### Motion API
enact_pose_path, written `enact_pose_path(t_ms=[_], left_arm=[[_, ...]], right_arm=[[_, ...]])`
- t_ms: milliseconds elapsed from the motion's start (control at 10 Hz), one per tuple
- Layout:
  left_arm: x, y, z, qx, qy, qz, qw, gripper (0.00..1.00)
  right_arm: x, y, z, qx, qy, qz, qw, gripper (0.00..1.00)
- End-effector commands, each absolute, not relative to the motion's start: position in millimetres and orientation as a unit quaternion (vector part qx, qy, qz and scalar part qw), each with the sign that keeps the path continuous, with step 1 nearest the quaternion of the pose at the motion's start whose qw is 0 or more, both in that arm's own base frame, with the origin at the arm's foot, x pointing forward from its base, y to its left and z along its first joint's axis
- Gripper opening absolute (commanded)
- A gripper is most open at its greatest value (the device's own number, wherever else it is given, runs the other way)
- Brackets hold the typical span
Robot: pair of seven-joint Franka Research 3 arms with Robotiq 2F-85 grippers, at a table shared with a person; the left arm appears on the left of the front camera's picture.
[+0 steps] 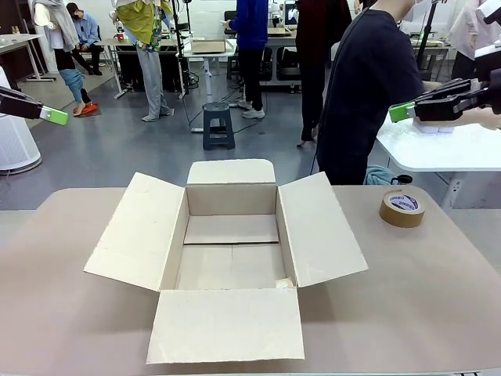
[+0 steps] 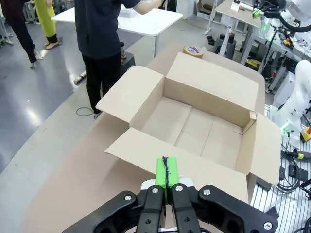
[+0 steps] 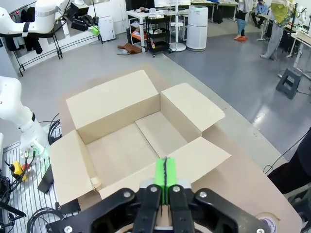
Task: Wrap the clocks to prevent damage.
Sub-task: Open the side flaps of the Package Box.
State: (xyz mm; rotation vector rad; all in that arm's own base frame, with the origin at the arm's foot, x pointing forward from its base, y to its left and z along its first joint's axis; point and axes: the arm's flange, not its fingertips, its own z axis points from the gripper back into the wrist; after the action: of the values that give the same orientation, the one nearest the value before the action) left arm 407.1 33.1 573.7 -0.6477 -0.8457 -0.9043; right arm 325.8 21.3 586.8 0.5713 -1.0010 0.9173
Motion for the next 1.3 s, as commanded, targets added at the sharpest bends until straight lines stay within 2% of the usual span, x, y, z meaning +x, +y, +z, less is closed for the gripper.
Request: enact_pose_path(t_ms=[0,700,800,1000,1200], left_arm=[[406,32,575,-0.307,-0.394,-0.418,0.759,0.0],[407,33,574,-0.3,-0.389,-0.416,0.765,0.0],[404,2,590,-0.248,-0.344,-0.425,0.8,0.0],[409,-60,614,-0.175,-0.272,-0.427,0.844,0.0],[412,-120,610,-0.051,-0.196,-0.429,0.88,0.0]], right_arm=[[326,21,587,0.262,-0.458,0.417,0.74,0.0],[325,19,588,0.254,-0.456,0.417,0.744,0.01],[330,53,591,0.189,-0.38,0.395,0.815,0.01],[342,122,592,0.107,-0.241,0.407,0.874,0.01],[360,182,580,0.035,-0.1,0.389,0.915,0.01]])
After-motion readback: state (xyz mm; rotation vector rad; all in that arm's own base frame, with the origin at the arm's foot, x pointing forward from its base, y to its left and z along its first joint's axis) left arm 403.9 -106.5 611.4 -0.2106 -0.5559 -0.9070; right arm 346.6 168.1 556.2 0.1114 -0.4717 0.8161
